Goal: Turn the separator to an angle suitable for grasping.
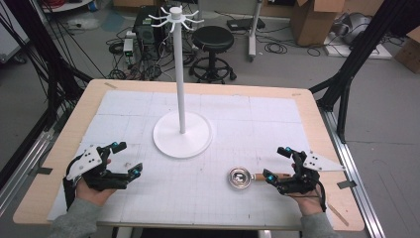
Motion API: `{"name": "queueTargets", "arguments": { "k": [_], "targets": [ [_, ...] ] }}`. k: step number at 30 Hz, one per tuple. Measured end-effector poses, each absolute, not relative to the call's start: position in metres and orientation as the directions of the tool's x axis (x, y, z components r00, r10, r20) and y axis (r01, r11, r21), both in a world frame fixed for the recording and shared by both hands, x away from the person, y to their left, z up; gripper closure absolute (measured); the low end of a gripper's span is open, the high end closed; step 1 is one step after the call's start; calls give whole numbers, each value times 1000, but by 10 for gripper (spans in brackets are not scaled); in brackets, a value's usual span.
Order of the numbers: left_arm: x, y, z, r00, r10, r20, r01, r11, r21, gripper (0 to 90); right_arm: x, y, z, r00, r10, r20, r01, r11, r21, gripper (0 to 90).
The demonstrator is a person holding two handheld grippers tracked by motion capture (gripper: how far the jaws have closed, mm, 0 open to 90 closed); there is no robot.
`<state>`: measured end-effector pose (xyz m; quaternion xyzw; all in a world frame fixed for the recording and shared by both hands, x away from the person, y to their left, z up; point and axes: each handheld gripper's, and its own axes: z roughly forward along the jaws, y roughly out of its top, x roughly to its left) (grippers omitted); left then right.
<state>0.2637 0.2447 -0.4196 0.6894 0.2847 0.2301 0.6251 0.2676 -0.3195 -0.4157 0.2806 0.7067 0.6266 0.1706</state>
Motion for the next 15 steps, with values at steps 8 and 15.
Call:
{"name": "queueTargets", "arguments": {
  "k": [8,15],
  "targets": [
    [267,248,-419,723,690,-46,102,-41,994,62,266,-319,-417,-773,624,113,216,91,972,9],
    [268,248,-420,713,700,-47,108,-43,993,62,257,-322,-415,-783,616,80,196,123,973,174]
  ]
}}
